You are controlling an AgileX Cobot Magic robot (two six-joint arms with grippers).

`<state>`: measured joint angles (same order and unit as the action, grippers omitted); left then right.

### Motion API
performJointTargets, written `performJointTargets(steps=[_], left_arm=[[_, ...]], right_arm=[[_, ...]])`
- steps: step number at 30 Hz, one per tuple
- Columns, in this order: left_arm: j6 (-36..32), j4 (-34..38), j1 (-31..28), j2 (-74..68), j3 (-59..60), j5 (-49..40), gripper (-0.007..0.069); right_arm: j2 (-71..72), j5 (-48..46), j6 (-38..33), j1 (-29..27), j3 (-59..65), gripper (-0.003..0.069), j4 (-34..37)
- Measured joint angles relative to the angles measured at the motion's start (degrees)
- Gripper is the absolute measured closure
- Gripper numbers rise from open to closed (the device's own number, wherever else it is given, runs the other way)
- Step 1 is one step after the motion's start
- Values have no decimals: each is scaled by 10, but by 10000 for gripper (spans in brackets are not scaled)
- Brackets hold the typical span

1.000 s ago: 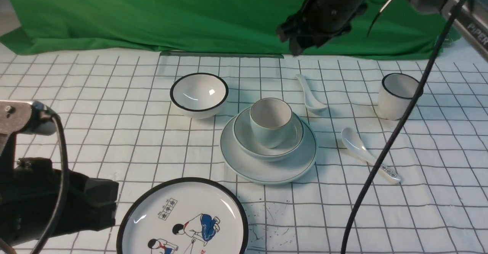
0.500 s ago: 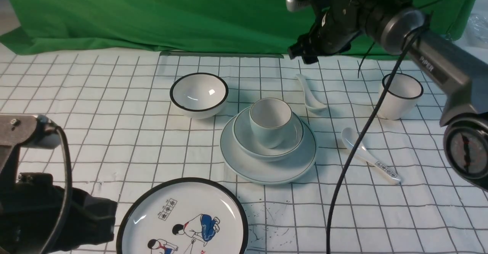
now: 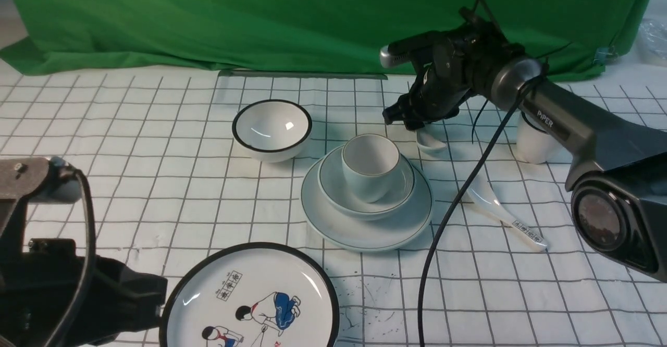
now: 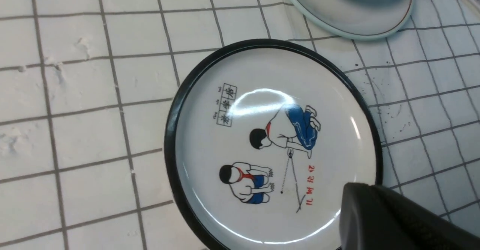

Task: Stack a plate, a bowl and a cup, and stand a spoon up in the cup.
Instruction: Use the right arm to grab a blue soup spoon, then use the right arm to put the blue soup spoon into the blue teacup in the middle

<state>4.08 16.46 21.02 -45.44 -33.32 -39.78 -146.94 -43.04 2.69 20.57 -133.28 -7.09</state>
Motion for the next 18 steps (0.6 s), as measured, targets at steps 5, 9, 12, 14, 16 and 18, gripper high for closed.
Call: performJointTargets(steps=[5,9,12,14,16,18], left_arm=[[2,1,0,0,0,0,624],[2,1,0,0,0,0,624],[2,2,0,0,0,0,624],[2,3,0,0,0,1,624],[2,4,0,0,0,1,624],[2,4,0,0,0,1,624]], right_arm=[[11,-42,-14,1,-1,477,1],[44,-106,-27,1,0,477,1],[95,-148,-46,0,0,477,15],[139,-172,-67,-1,0,477,47],[166,-188,-75,-1,0,477,78],[204,-202,-93,-1,5,477,134]])
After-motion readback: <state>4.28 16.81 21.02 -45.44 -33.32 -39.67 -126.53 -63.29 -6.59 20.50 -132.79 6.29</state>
